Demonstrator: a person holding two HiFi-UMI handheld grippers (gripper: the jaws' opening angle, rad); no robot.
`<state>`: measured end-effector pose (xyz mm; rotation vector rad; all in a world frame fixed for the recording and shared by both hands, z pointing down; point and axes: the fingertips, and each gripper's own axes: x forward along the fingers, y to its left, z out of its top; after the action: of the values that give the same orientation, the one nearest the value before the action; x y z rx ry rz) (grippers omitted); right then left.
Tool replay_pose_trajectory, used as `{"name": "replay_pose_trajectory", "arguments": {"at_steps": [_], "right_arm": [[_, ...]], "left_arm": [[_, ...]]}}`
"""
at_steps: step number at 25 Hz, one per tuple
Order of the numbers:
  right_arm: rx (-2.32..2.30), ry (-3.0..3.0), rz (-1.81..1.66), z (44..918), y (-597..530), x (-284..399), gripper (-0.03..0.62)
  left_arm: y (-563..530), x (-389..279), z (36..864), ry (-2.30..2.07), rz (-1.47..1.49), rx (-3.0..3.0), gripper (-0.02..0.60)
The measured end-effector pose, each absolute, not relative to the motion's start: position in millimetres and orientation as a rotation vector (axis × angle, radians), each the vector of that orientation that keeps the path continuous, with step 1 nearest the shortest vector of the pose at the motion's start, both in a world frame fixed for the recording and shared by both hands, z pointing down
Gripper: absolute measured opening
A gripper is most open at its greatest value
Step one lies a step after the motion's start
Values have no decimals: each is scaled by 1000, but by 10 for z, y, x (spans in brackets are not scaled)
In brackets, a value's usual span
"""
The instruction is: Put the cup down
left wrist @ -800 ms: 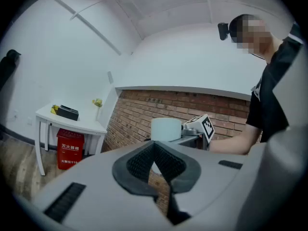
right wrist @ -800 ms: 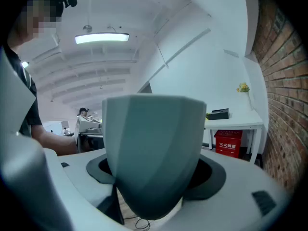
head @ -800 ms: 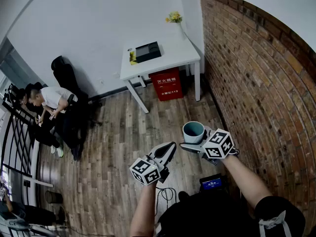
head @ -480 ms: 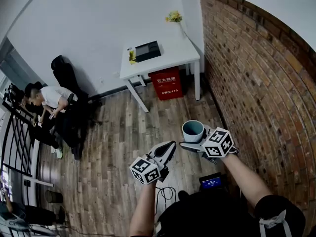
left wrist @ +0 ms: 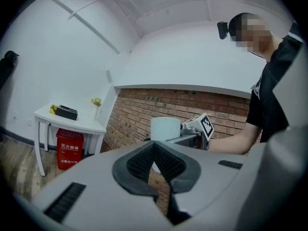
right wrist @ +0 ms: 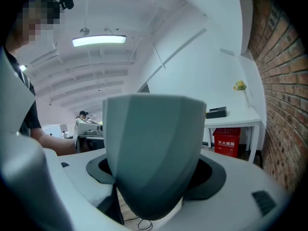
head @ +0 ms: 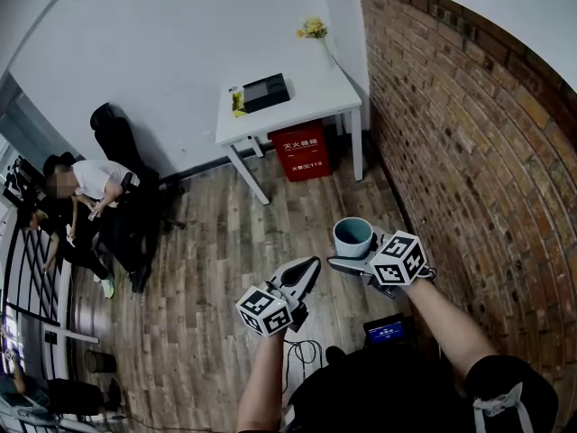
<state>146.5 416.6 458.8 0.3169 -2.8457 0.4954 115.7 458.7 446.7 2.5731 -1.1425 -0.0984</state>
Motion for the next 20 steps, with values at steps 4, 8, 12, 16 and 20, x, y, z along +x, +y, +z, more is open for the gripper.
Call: {"name": "replay_pose_trajectory", "arguments": {"at_steps": [4,8,12,16,20], "right_arm": [[330,-2845,504,4580,4135,1508,380],[324,-2844,506,4590,4106,1549,380],[316,-2844,511,4604,4073,1587,380],[310,-2847,520,4614,4009,1643,380],[304,-2849,525,4626,3911,1706,380]], "left_arm": [[4577,1181,4474,-1143,-99,2570,8],[4541,1214,4474,-1145,-96,2568,8],[4504,1251,4483,-1148,-93,2565,8],[4446,1300,4499,-1157,-85,2563,8],[4344,1339,4513,-1174,-73,2555,8]]}}
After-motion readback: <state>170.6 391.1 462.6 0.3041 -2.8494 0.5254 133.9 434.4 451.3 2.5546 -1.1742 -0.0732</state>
